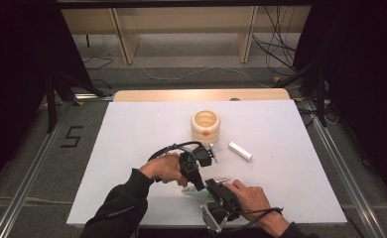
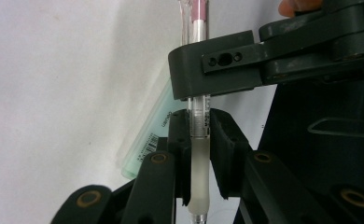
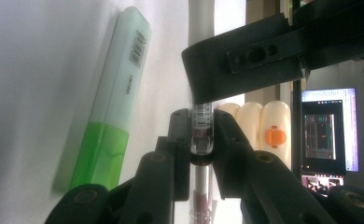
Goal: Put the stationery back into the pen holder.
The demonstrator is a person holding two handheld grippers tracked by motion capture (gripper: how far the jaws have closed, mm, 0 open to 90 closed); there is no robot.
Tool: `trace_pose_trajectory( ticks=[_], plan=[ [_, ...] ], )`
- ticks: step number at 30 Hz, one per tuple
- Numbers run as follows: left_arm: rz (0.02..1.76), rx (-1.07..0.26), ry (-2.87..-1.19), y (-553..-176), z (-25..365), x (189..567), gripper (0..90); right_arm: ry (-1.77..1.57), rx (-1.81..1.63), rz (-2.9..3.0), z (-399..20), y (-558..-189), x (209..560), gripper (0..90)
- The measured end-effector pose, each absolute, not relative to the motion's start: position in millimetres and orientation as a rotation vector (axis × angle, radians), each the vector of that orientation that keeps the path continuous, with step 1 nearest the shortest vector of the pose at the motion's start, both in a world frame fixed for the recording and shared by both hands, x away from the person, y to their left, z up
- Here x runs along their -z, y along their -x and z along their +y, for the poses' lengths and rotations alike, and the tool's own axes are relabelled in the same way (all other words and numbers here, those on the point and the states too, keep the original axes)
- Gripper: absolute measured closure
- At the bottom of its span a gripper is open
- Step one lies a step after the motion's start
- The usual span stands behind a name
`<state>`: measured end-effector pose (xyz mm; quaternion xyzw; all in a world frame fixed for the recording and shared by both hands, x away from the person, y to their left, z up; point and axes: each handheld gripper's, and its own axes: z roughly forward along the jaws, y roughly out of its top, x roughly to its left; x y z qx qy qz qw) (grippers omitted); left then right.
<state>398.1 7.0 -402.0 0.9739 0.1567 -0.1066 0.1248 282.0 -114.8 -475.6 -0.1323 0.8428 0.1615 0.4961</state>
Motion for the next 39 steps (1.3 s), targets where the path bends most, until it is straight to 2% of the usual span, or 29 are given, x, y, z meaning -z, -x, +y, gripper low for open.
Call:
trace_pose_trajectory(
  ticks=[3,9,15,23,30,39],
  plan=[
    [0.463,0.303,-2.827,-398.6,8.6,400.3,77.5,0.32,-0.393,2.043,-114.7,-281.3,475.1,79.4],
    [0.483,0.288,-2.795,-399.7,17.0,392.5,60.3,0.306,-0.398,2.048,-117.4,-282.3,473.9,79.5],
    [0.511,0.215,-2.716,-400.2,25.9,381.3,44.1,0.286,-0.407,2.049,-120.8,-284.2,473.0,79.5],
    [0.568,0.101,-2.631,-400.6,44.4,378.9,31.4,0.229,-0.421,2.055,-130.4,-290.4,468.2,79.5],
    [0.617,0.001,-2.539,-399.5,61.0,377.1,24.7,0.143,-0.446,2.072,-141.7,-300.7,464.9,79.5],
    [0.659,-0.089,-2.423,-394.7,70.5,383.0,21.6,-0.037,-0.54,2.096,-158.6,-316.6,455.1,79.5]
  ],
)
